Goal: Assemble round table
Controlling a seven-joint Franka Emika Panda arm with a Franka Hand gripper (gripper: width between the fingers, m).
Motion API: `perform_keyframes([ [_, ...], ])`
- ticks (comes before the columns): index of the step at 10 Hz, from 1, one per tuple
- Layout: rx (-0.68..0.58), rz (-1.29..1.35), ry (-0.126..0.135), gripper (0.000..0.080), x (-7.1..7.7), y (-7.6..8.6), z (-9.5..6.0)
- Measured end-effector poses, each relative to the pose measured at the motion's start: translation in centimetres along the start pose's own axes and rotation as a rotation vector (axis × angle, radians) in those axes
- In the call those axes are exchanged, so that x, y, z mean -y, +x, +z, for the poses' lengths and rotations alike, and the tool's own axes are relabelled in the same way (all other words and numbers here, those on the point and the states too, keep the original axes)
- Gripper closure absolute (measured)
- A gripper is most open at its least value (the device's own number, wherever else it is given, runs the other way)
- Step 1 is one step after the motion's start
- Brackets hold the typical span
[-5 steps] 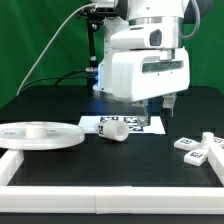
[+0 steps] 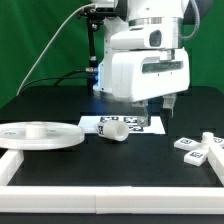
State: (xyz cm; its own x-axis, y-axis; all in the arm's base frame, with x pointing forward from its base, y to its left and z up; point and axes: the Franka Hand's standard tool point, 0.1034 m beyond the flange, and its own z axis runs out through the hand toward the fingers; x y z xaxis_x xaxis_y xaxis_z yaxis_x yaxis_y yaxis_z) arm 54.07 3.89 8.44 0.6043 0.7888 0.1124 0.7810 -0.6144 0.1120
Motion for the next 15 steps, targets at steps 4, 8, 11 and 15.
perform_keyframes([
  [4,0.011,0.114,0.037,0.0150,4.9,3.9,0.1],
  [8,-0.002,0.152,0.032,0.0150,5.4,4.3,0.2],
  [11,0.001,0.232,0.055,0.0150,10.4,4.6,1.7],
  [15,-0.009,0.234,0.067,0.0150,12.0,4.3,4.5],
])
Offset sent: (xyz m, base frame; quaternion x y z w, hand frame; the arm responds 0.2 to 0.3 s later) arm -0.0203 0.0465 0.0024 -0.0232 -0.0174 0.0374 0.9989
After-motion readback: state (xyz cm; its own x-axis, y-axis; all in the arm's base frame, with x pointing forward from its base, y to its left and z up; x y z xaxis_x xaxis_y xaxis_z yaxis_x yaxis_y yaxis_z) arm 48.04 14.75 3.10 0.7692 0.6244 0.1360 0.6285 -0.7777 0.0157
